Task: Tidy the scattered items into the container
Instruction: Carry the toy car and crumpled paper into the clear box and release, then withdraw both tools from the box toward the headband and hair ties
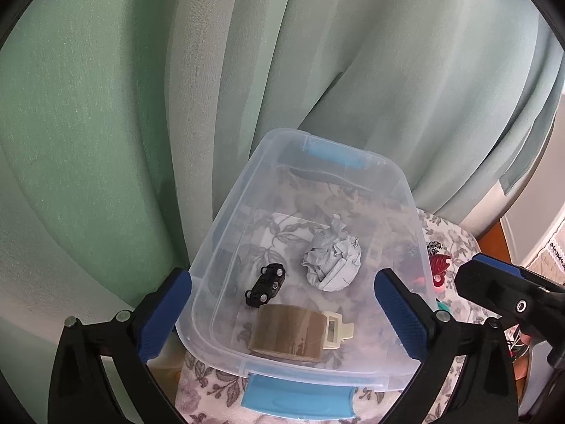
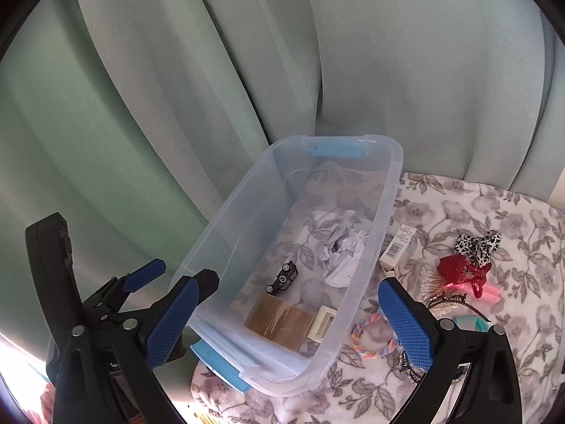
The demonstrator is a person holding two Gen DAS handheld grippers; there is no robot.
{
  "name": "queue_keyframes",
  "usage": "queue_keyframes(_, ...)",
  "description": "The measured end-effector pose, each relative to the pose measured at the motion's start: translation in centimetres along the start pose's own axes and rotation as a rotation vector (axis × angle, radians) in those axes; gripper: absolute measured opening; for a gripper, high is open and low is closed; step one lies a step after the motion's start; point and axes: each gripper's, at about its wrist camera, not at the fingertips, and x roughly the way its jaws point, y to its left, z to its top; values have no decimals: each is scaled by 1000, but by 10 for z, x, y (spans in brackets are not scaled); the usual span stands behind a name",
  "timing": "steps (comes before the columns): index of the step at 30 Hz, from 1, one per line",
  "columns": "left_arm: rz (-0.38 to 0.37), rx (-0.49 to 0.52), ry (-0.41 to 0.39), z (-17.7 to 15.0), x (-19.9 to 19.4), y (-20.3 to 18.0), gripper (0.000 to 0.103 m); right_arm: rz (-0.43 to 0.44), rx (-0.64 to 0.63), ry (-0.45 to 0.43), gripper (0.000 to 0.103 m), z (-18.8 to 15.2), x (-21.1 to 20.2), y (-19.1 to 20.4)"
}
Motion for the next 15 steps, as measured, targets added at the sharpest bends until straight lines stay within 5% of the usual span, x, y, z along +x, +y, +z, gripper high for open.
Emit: queue_keyframes(15,-6,24,-90,4,-29,-12,103,-55,18,-167,103,-3,-36,-21)
